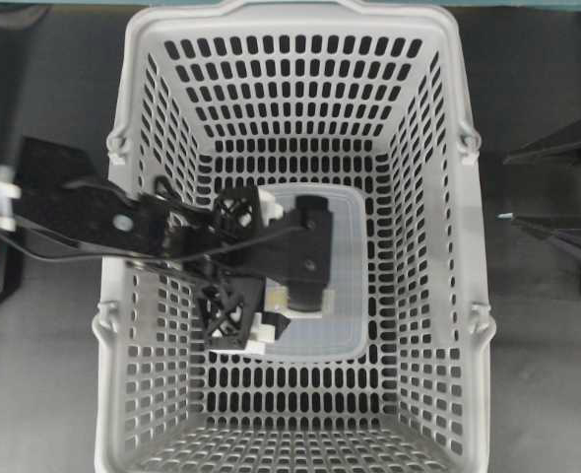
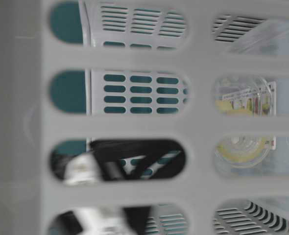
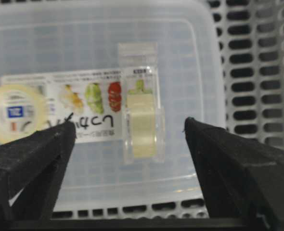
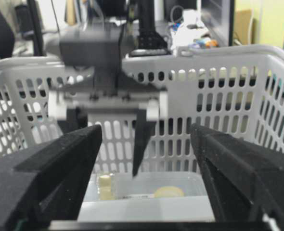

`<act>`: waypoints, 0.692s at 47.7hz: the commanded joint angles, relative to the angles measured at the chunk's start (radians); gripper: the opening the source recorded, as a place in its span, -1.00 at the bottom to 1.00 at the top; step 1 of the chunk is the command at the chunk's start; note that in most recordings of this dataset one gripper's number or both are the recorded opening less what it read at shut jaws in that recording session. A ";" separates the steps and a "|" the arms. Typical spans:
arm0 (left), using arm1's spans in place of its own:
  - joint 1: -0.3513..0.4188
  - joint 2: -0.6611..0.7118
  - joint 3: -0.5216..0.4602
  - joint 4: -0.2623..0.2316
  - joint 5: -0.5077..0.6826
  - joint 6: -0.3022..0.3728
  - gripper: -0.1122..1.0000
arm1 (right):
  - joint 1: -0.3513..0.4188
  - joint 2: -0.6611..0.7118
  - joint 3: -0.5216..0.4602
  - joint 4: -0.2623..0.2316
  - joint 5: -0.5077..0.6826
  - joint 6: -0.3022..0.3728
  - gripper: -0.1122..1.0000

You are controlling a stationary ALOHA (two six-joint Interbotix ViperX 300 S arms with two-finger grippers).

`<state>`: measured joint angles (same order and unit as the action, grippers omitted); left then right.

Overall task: Pick up the tape dispenser from the shopping basket with the left arm.
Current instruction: 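Lower the left gripper and close it around the tape dispenser, then lift the held tape dispenser upward out of the container with the left gripper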

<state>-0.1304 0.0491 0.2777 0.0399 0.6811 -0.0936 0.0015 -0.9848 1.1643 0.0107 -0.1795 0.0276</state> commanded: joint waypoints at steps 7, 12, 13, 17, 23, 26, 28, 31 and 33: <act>-0.020 0.055 -0.020 0.003 -0.005 -0.002 0.75 | 0.000 0.003 -0.020 0.005 -0.005 0.002 0.48; -0.021 0.054 -0.035 0.003 -0.003 0.005 0.53 | 0.000 0.002 -0.018 0.005 -0.005 0.002 0.48; -0.021 0.049 -0.040 0.005 -0.002 0.005 0.43 | 0.000 0.002 -0.017 0.005 -0.005 0.002 0.48; -0.021 0.031 -0.054 0.003 -0.002 0.008 0.00 | 0.000 0.000 -0.015 0.005 -0.005 0.002 0.48; -0.018 -0.015 -0.104 0.003 0.031 0.017 -0.29 | 0.002 -0.003 -0.014 0.005 -0.005 0.002 0.48; -0.017 -0.034 -0.144 0.003 0.077 0.017 -0.29 | 0.002 -0.003 -0.012 0.005 -0.005 0.002 0.48; -0.015 -0.049 -0.184 0.003 0.130 0.017 -0.29 | 0.002 -0.005 -0.009 0.005 -0.005 0.002 0.48; -0.012 -0.066 -0.239 0.005 0.202 0.015 -0.29 | 0.002 -0.005 -0.008 0.005 -0.005 0.002 0.48; -0.011 -0.078 -0.281 0.005 0.258 0.015 -0.29 | 0.000 -0.005 -0.006 0.005 -0.005 0.002 0.48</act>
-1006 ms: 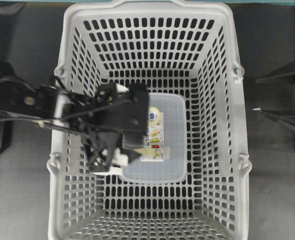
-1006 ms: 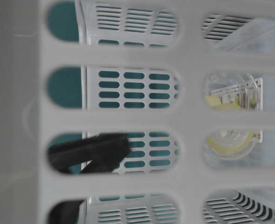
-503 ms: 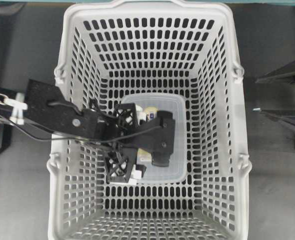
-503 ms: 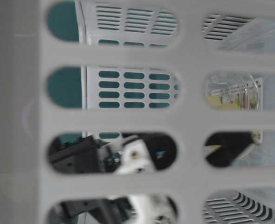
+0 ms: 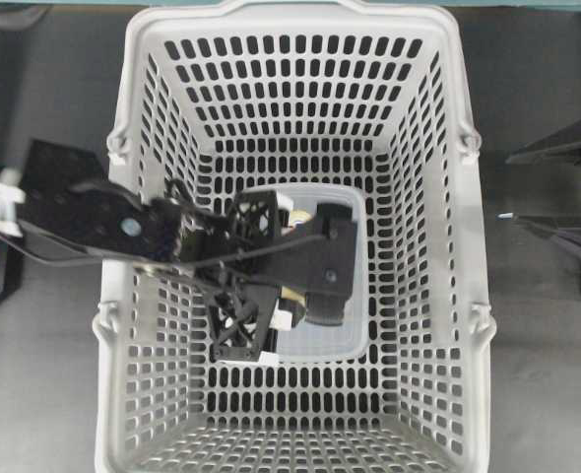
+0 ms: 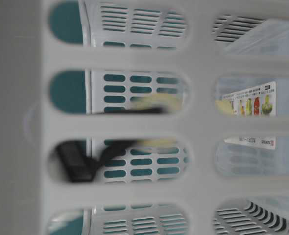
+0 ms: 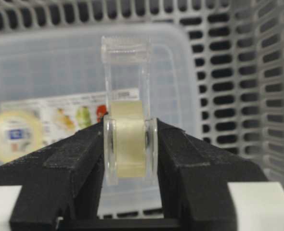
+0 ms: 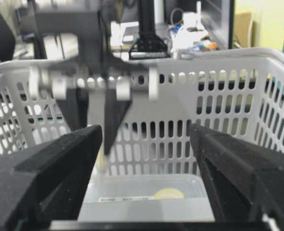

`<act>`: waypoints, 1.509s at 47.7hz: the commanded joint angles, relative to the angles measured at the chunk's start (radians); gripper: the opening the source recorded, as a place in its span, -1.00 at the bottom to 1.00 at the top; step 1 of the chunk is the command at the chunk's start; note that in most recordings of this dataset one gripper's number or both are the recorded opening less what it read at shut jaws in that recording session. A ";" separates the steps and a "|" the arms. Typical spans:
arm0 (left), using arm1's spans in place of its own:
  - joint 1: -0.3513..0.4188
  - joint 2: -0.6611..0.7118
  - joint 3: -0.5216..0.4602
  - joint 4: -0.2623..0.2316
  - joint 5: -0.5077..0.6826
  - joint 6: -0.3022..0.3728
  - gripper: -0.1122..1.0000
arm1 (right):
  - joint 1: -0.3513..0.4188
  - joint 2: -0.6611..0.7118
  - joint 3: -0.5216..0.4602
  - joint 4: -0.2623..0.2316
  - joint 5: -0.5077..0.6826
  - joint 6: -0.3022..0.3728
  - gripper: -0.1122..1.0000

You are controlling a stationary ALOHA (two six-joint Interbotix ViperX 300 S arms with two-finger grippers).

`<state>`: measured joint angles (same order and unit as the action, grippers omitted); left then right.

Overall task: Pick up the tape dispenser from the shopping basket with the left arm.
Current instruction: 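Lift the held tape dispenser upward out of the container with the left gripper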

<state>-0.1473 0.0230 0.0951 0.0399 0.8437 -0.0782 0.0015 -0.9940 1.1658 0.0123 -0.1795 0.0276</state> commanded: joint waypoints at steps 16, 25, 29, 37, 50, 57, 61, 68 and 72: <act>0.012 -0.057 -0.314 0.003 0.268 0.003 -0.29 | 0.002 0.005 -0.008 0.003 -0.006 0.002 0.48; 0.014 -0.051 -0.304 0.005 0.268 0.002 -0.29 | 0.000 0.003 -0.008 0.003 -0.008 0.002 0.48; 0.014 -0.049 -0.302 0.005 0.268 0.002 -0.29 | 0.000 0.005 -0.008 0.003 -0.009 0.002 0.48; 0.014 -0.049 -0.302 0.005 0.268 0.002 -0.29 | 0.002 0.003 -0.008 0.003 -0.011 0.002 0.48; 0.012 -0.048 -0.287 0.005 0.268 0.002 -0.29 | 0.002 0.003 -0.008 0.003 -0.011 0.002 0.48; 0.012 -0.049 -0.282 0.003 0.268 0.000 -0.29 | 0.002 0.003 -0.008 0.003 -0.011 0.002 0.48; 0.012 -0.048 -0.281 0.005 0.268 0.000 -0.29 | 0.000 0.003 -0.008 0.003 -0.011 0.002 0.48; 0.012 -0.044 -0.281 0.005 0.267 0.000 -0.29 | 0.002 0.005 -0.008 0.003 -0.011 0.002 0.48; 0.012 -0.043 -0.281 0.005 0.267 0.000 -0.29 | 0.000 0.005 -0.008 0.003 -0.011 0.002 0.48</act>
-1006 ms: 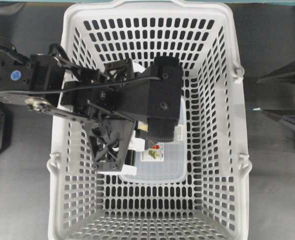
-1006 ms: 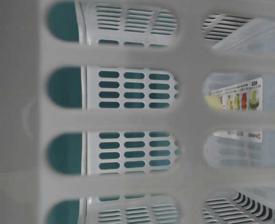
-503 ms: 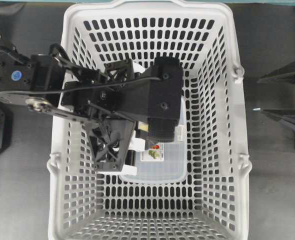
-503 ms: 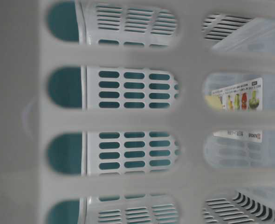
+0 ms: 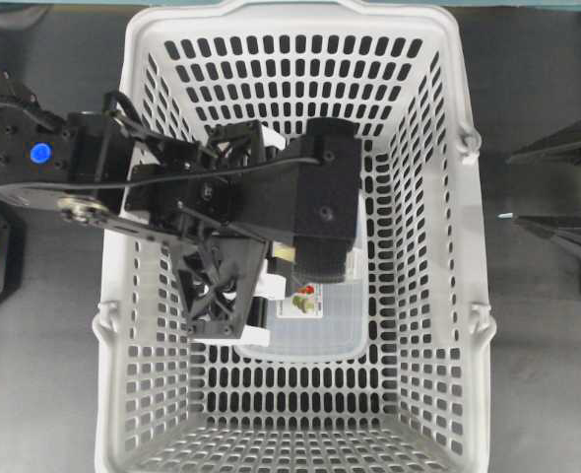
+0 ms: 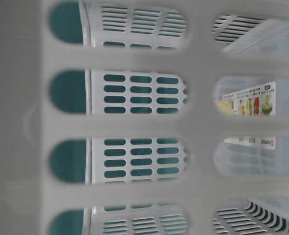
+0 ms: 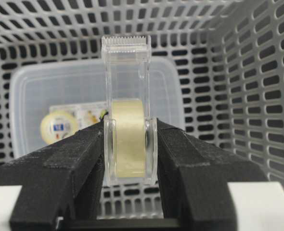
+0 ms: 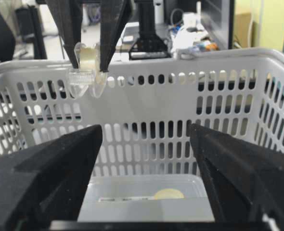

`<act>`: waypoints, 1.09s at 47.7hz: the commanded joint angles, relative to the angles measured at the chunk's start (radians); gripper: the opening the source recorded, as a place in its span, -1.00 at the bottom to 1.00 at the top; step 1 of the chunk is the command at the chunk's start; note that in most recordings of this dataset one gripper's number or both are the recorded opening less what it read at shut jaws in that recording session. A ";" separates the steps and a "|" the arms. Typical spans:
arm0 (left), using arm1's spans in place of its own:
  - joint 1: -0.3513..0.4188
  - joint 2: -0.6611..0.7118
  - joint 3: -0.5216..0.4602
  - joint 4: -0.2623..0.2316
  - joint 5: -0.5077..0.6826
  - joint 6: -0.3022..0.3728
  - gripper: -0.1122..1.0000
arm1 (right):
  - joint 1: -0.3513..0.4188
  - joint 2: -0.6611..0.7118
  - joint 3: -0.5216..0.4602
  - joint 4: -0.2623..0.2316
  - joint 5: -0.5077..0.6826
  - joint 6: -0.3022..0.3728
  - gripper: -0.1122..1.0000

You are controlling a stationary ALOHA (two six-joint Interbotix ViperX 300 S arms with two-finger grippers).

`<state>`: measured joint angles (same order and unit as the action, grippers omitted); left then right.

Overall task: Pick up the tape dispenser from the shopping basket with the left arm.
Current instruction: 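Lift the held tape dispenser upward out of the container with the left gripper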

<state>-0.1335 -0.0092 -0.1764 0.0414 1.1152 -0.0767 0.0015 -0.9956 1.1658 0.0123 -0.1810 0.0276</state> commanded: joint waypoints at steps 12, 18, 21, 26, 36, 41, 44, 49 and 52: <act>-0.002 -0.003 -0.009 0.003 -0.005 -0.003 -0.29 | 0.000 0.005 -0.008 0.003 -0.009 0.002 0.48; -0.003 0.003 -0.009 0.003 -0.005 -0.003 -0.29 | 0.002 0.006 -0.008 0.003 -0.009 0.002 0.48; -0.003 0.005 -0.009 0.002 -0.005 -0.003 -0.29 | 0.000 0.005 -0.008 0.003 -0.009 0.002 0.48; -0.003 0.006 -0.009 0.003 -0.005 -0.003 -0.29 | 0.000 0.005 -0.008 0.003 -0.009 0.002 0.48; -0.003 0.006 -0.009 0.002 -0.005 -0.003 -0.29 | 0.000 0.006 -0.008 0.003 -0.011 0.002 0.48; -0.003 0.005 -0.009 0.003 -0.005 -0.002 -0.29 | 0.000 0.005 -0.008 0.003 -0.011 0.002 0.48; -0.003 0.006 -0.006 0.003 -0.006 -0.002 -0.29 | 0.002 0.005 -0.008 0.003 -0.009 0.002 0.48; -0.006 0.009 -0.003 0.003 -0.015 -0.003 -0.29 | 0.000 0.005 -0.005 0.003 -0.009 0.000 0.48; -0.008 0.009 -0.002 0.003 -0.021 -0.003 -0.29 | 0.002 0.005 -0.005 0.003 -0.009 0.002 0.48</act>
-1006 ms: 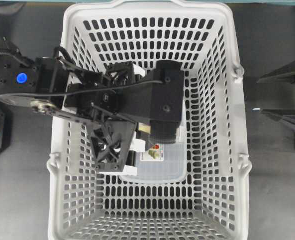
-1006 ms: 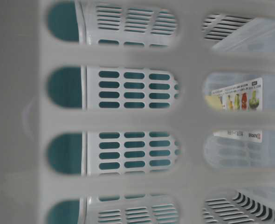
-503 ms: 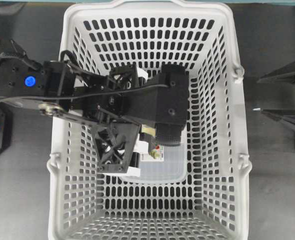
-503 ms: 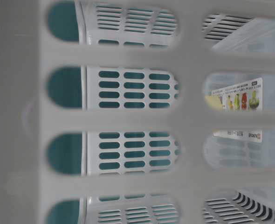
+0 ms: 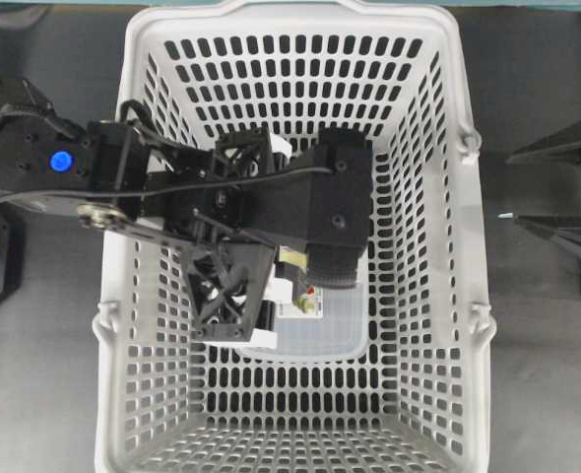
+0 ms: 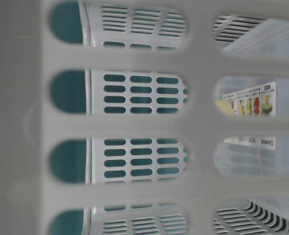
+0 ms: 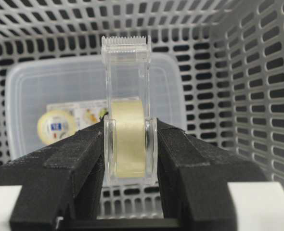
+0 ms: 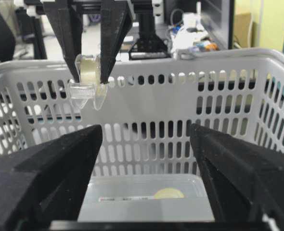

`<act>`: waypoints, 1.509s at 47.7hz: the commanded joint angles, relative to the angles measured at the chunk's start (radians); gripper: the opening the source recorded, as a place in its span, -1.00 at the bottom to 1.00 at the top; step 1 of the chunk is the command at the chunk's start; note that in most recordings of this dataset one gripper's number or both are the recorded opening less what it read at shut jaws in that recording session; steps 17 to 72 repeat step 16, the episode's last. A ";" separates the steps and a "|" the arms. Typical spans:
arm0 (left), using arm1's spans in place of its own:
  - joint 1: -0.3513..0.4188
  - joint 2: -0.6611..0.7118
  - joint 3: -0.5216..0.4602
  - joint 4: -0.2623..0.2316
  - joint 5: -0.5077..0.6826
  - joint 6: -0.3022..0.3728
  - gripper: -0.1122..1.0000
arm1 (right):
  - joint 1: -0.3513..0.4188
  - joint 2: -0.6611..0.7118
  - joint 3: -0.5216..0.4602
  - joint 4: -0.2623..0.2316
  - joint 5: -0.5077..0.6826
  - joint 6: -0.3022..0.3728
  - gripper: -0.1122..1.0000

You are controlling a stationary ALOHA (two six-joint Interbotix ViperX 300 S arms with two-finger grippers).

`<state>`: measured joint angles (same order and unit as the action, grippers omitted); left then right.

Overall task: Pick up the tape dispenser from the shopping basket with the left arm.
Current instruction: 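Lift the held tape dispenser upward out of the container with the left gripper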

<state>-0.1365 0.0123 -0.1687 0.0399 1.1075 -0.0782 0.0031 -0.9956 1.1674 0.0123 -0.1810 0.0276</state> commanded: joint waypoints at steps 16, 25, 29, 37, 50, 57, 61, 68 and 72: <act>-0.005 -0.012 0.009 0.005 -0.029 -0.006 -0.29 | -0.002 0.005 -0.006 0.003 -0.009 0.000 0.48; -0.005 -0.012 0.009 0.005 -0.029 -0.006 -0.29 | -0.002 0.005 -0.006 0.003 -0.009 0.000 0.48; -0.005 -0.012 0.009 0.005 -0.029 -0.006 -0.29 | -0.002 0.005 -0.006 0.003 -0.009 0.000 0.48; -0.005 -0.012 0.009 0.005 -0.029 -0.006 -0.29 | -0.002 0.005 -0.006 0.003 -0.009 0.000 0.48; -0.005 -0.012 0.009 0.005 -0.029 -0.006 -0.29 | -0.002 0.005 -0.006 0.003 -0.009 0.000 0.48; -0.005 -0.012 0.009 0.005 -0.029 -0.006 -0.29 | -0.002 0.005 -0.006 0.003 -0.009 0.000 0.48; -0.005 -0.012 0.009 0.005 -0.029 -0.006 -0.29 | -0.002 0.005 -0.006 0.003 -0.009 0.000 0.48; -0.005 -0.012 0.009 0.005 -0.029 -0.006 -0.29 | -0.002 0.005 -0.006 0.003 -0.009 0.000 0.48; -0.005 -0.012 0.009 0.005 -0.029 -0.006 -0.29 | -0.002 0.005 -0.006 0.003 -0.009 0.000 0.48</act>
